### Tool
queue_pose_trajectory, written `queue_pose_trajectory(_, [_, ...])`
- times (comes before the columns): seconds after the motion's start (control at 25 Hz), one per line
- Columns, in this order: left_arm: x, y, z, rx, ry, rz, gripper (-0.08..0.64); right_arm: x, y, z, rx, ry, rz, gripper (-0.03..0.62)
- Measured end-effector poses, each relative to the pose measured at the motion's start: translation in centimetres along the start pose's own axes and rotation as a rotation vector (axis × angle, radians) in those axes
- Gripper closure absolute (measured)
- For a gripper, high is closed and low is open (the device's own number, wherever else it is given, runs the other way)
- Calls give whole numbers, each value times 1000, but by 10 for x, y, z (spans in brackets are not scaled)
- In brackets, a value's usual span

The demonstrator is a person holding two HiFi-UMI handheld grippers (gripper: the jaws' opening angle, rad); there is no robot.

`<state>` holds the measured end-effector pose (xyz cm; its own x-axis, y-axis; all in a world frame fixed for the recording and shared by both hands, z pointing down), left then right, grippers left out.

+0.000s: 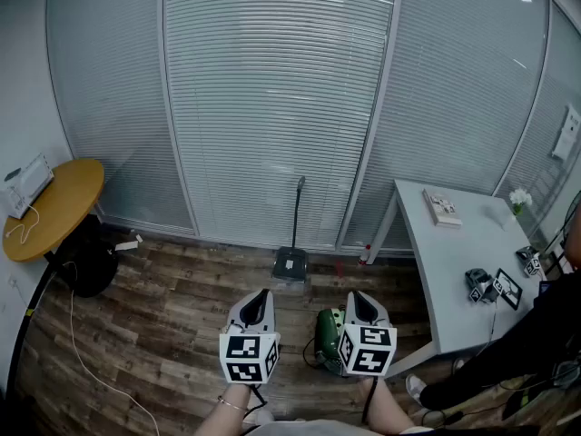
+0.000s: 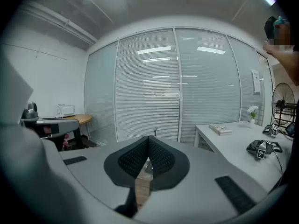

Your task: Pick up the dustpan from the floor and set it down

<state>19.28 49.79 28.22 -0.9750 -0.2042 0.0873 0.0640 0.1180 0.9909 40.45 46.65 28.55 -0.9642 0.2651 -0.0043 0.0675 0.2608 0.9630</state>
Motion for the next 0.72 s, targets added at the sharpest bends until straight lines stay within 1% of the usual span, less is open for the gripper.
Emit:
queue_pose_trajectory(0.2, [12, 7, 4, 17, -18, 11, 543, 8, 9, -2, 0, -37, -65, 560])
queue_pose_trajectory(0.32, [20, 8, 4, 16, -20, 15, 543, 12, 9, -7, -2, -27, -71, 560])
queue_pose_trajectory(0.52, [36, 4, -1, 13, -18, 0, 543, 22, 5, -20, -3, -14, -79, 560])
queue_pose_trajectory(0.72, [52, 1, -9, 14, 2, -22, 543, 35, 4, -33, 3, -1, -97, 560])
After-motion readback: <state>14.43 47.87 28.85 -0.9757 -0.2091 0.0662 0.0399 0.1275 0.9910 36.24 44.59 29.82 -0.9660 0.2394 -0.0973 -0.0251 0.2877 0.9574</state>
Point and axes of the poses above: the fingertips, and each gripper's own axes: z backward along the fingers, x to its left, y out of its underside, the point moved 5 cm from there along z, backward along the fingers, and after that the axes turned 1 degree about -x, right-handed, at the moved point
